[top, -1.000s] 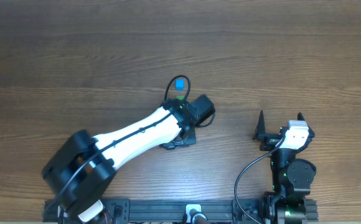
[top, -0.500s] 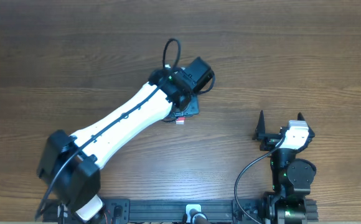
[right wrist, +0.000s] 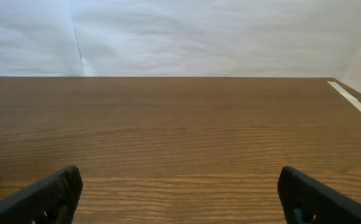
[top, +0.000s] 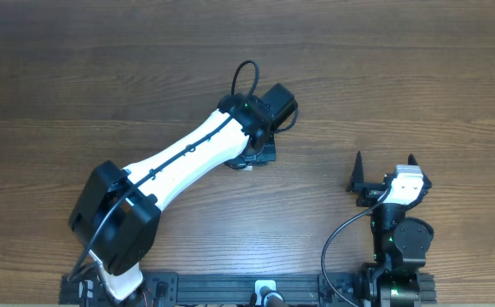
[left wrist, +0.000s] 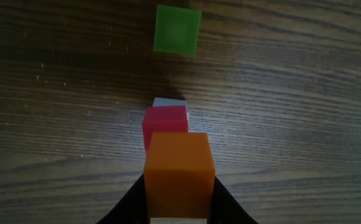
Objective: Stack Cubes
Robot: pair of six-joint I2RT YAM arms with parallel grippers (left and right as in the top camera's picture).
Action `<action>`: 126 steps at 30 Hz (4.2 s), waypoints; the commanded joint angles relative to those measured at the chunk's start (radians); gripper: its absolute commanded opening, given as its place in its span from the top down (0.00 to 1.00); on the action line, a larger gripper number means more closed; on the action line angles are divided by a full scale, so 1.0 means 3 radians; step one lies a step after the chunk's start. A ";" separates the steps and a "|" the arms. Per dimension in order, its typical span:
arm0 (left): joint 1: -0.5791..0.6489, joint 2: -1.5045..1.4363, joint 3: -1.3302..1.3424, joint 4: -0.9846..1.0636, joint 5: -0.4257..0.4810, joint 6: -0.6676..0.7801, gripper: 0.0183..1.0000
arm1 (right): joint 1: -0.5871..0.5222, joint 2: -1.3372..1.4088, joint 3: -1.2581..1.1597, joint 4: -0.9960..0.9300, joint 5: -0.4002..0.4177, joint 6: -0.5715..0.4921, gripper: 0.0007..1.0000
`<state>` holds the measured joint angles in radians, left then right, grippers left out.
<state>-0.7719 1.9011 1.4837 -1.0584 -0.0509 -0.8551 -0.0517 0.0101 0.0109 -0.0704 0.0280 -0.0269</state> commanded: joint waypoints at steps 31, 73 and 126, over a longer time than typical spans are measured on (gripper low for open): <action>0.0116 0.0192 0.0024 -0.0015 0.0229 0.0122 0.98 | 0.0019 -0.0017 -0.0019 -0.0008 -0.0017 -0.0001 0.01; 0.0116 0.0114 0.0024 -0.0037 0.0079 -0.0017 0.60 | 0.0019 -0.0017 -0.0019 -0.0008 -0.0017 -0.0003 0.01; 0.2867 -0.5562 -0.4119 0.3817 0.0811 0.2492 0.01 | 0.0019 -0.0017 -0.0019 -0.0008 -0.0017 -0.0001 0.01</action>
<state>0.0765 0.2913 0.3077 0.0761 0.0883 -0.1650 -0.0513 0.0105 0.0109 -0.0700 0.0277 -0.0277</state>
